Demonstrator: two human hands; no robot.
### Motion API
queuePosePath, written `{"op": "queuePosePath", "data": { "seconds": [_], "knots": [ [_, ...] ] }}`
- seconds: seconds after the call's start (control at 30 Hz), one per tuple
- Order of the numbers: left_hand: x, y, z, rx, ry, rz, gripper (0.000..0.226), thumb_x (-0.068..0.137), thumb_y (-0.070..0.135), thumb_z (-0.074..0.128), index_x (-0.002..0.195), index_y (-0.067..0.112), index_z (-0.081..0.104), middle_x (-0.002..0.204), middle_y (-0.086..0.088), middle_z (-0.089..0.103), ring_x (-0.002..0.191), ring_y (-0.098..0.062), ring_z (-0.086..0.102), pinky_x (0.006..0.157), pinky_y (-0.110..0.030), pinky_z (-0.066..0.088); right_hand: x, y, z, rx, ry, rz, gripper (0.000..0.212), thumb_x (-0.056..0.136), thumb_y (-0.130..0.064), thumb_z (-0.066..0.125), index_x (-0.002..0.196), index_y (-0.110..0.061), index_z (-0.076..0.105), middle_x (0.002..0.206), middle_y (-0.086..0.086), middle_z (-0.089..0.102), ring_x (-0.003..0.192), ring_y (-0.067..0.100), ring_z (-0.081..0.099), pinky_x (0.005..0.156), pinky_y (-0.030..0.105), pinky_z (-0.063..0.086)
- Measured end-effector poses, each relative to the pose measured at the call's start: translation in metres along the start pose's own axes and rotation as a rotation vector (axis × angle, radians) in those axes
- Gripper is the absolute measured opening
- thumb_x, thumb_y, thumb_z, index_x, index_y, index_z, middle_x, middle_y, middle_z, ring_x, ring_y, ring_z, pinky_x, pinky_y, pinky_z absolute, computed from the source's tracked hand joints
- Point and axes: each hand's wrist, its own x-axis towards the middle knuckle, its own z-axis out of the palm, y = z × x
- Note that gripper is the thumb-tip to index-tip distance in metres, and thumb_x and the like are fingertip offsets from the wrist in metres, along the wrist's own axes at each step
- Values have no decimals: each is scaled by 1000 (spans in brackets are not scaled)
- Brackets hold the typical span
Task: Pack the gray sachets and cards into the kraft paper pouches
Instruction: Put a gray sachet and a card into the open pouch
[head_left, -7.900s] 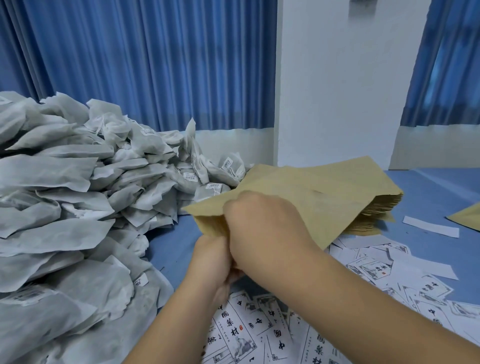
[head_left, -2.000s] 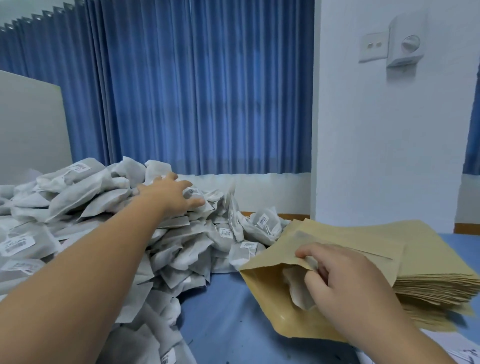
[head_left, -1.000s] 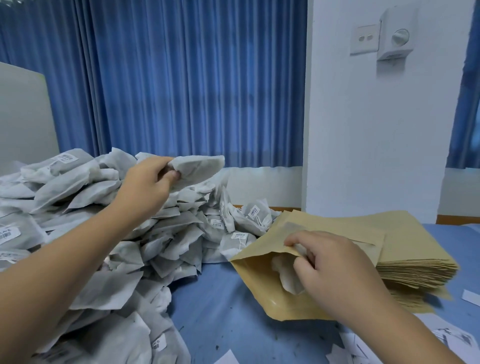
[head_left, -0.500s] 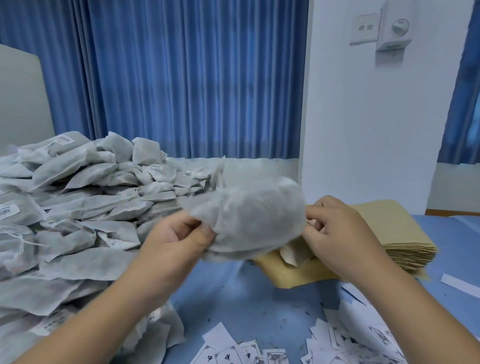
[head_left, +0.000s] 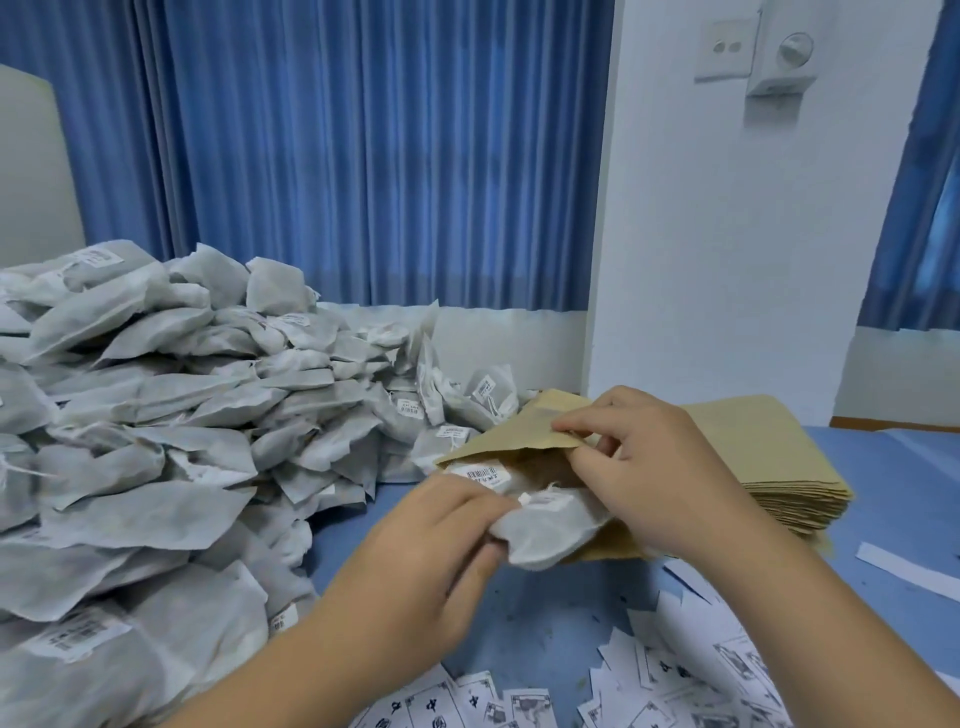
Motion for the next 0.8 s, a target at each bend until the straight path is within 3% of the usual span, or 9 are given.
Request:
{"op": "queuePosePath", "data": {
  "seconds": [0.07, 0.17, 0.27, 0.33, 0.47, 0.57, 0.7, 0.8],
  "knots": [
    [5, 9, 7, 36, -22, -6, 27, 90, 23, 52, 109, 14, 68, 101, 3, 62, 95, -11, 56, 84, -19, 44, -2, -8, 1, -40, -6, -38, 28, 83, -21, 59, 102, -36, 73, 87, -21, 52, 81, -4, 52, 72, 12, 39],
    [20, 16, 19, 57, -47, 19, 24, 89, 23, 51, 101, 12, 69, 97, 0, 62, 92, -13, 54, 84, -20, 42, -4, -17, -1, -117, -8, -82, 28, 84, -21, 57, 103, -33, 73, 87, -14, 53, 81, 5, 52, 76, 30, 47],
    [39, 15, 27, 68, -116, -28, 15, 91, 20, 52, 93, 10, 63, 95, -3, 58, 90, -17, 50, 81, -24, 39, -4, -19, -4, -138, 35, -104, 24, 85, -17, 55, 98, -27, 73, 87, -10, 54, 83, 11, 54, 76, 36, 48],
    [47, 11, 35, 109, -152, -94, 16, 94, 20, 49, 98, 10, 62, 101, -5, 56, 93, -20, 49, 78, -23, 35, -4, -19, -3, -133, 75, -119, 20, 87, -15, 53, 94, -21, 72, 85, -8, 53, 81, 14, 54, 75, 38, 48],
    [61, 12, 47, 231, -338, -193, 27, 95, 15, 44, 117, 9, 59, 115, -11, 56, 103, -27, 51, 88, -36, 43, -6, -17, 2, -133, 121, -111, 24, 88, -16, 53, 99, -27, 72, 82, -11, 49, 79, 12, 53, 71, 34, 48],
    [63, 15, 42, 106, -409, -127, 25, 90, 10, 47, 111, 4, 59, 112, -14, 57, 103, -30, 52, 90, -42, 43, -7, -14, 3, -204, 136, -74, 28, 86, -20, 52, 103, -31, 71, 83, -14, 49, 78, 11, 51, 64, 27, 40],
    [53, 15, 12, 84, -312, 109, 12, 90, 17, 52, 95, 12, 62, 101, -1, 61, 99, -22, 52, 85, -40, 42, -7, -12, 4, -335, 117, -22, 29, 87, -25, 49, 105, -36, 68, 94, -12, 52, 83, 15, 56, 60, 27, 35],
    [50, 4, -17, 196, -160, 85, 24, 86, 24, 49, 95, 21, 71, 90, 4, 67, 85, -21, 62, 73, -36, 49, -7, -12, 7, -355, 100, -6, 27, 88, -26, 51, 107, -38, 66, 99, -14, 51, 87, 13, 57, 61, 27, 33]
  ]
}}
